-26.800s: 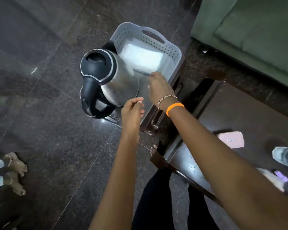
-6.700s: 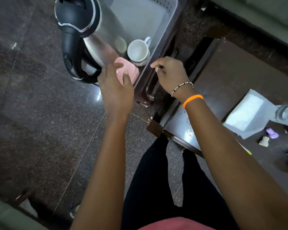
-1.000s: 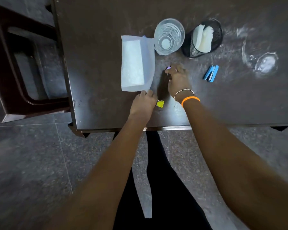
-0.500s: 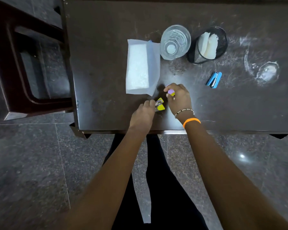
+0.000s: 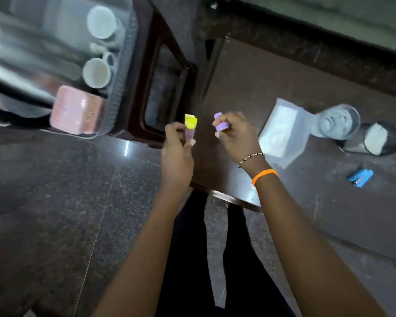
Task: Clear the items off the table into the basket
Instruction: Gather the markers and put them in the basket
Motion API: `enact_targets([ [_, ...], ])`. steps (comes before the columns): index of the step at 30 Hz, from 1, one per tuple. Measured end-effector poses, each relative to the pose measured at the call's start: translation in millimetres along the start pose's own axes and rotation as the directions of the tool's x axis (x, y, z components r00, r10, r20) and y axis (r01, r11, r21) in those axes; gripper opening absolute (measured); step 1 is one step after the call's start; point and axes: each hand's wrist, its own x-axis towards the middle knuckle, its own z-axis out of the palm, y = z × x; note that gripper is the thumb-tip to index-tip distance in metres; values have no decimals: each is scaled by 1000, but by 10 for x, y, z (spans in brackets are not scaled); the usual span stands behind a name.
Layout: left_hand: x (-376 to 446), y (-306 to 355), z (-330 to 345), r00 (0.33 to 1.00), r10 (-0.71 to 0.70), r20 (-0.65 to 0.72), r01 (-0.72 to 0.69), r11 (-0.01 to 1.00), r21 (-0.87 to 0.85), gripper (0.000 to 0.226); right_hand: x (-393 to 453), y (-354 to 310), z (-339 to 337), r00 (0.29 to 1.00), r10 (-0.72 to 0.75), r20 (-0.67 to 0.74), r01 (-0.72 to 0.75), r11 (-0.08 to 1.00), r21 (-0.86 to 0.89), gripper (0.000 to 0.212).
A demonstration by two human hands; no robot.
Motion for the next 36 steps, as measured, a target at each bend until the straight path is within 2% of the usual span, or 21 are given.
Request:
enact_targets([
  [4,496,-15,-737,978,35,-205,-32,999,20,29,330,-633,536,986,-136,92,141,989,-49,30],
  [7,890,-28,-1174,962,49,-268,-33,998,62,21,607,-1036,896,971,-194,142,208,974,-88,32],
  [13,1666,28,-1601,966,80,-246,-37,984,175,33,1192,-1555,1450,958,-261,118,277,950,-147,30],
  [19,2336,186,-1629,974,-37,-225,98,959,265,41,1786,-1736,1633,938,-347,17,317,833,-453,36],
  [22,2616,175,-1535,969,-131,-210,200,915,349,41,2021,-1729,1659,932,-354,80,326,720,-613,40],
  [25,2823,75,-1483,967,-184,-178,241,888,391,39,2153,-1690,1692,932,-321,169,341,614,-711,44],
  [30,3035,-16,-1511,967,-205,-151,248,897,367,37,2237,-1695,1756,950,-297,95,260,587,-767,41],
  [33,3096,-36,-1526,962,-245,-121,272,896,352,37,2276,-1709,1796,957,-260,128,256,548,-796,40],
  [36,3093,-13,-1541,961,-252,-112,275,904,327,37,2287,-1732,1792,964,-228,136,245,562,-790,36],
])
